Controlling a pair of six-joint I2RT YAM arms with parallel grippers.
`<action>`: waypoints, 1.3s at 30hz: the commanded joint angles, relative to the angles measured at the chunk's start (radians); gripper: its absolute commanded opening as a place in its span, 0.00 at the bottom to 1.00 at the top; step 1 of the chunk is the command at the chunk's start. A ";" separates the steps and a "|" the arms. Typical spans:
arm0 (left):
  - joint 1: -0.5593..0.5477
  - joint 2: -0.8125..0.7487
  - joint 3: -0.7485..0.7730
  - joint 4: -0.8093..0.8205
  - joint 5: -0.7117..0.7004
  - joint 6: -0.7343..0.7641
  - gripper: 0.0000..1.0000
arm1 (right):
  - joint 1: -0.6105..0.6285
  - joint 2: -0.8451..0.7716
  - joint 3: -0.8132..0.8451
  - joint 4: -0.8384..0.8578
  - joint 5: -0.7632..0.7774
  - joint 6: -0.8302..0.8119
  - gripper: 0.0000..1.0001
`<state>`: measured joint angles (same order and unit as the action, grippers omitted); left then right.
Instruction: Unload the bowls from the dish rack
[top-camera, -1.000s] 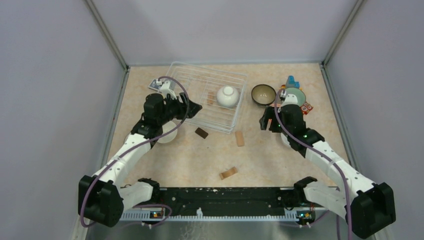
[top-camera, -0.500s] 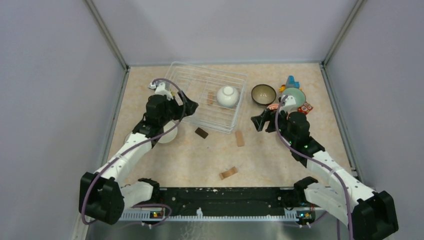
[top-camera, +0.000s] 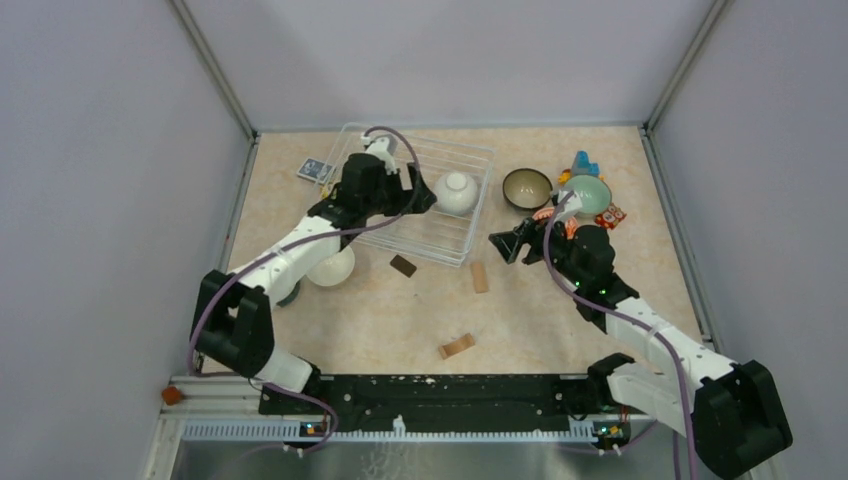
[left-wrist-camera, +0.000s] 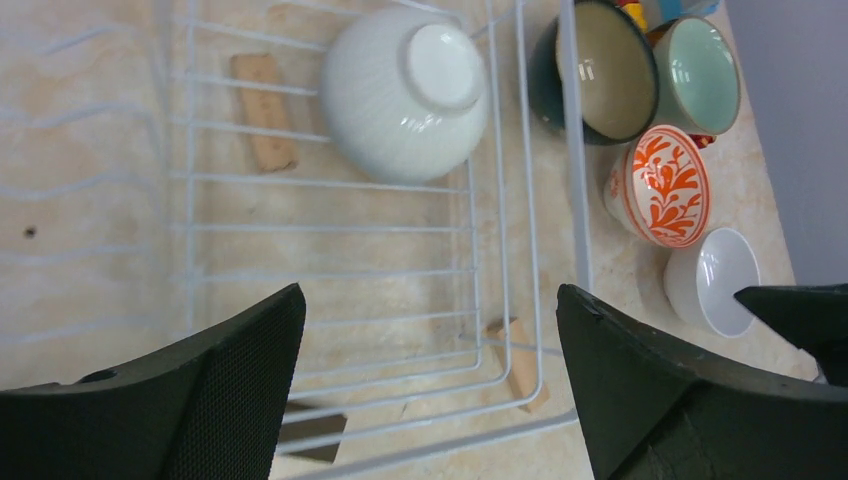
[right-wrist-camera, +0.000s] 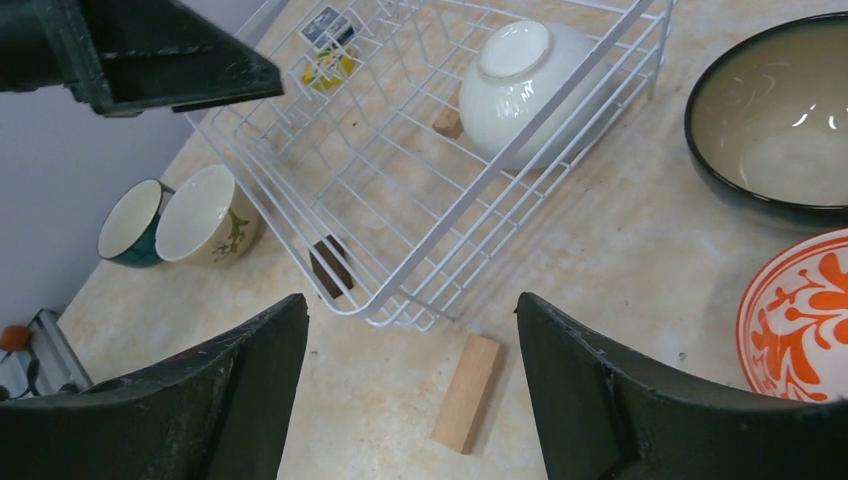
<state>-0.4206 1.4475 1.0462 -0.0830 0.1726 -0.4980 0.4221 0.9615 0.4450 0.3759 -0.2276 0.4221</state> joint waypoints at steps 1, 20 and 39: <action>-0.050 0.124 0.152 -0.008 -0.068 0.057 0.99 | -0.006 -0.001 -0.002 0.089 -0.063 0.023 0.76; -0.052 0.545 0.489 0.071 -0.060 0.001 0.94 | -0.006 -0.042 -0.003 0.053 -0.040 -0.007 0.75; -0.052 0.576 0.529 -0.044 -0.122 0.076 0.54 | -0.007 -0.046 -0.003 0.046 -0.030 -0.007 0.75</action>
<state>-0.4747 2.0686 1.5597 -0.0792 0.0589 -0.4683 0.4221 0.9340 0.4316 0.3954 -0.2626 0.4278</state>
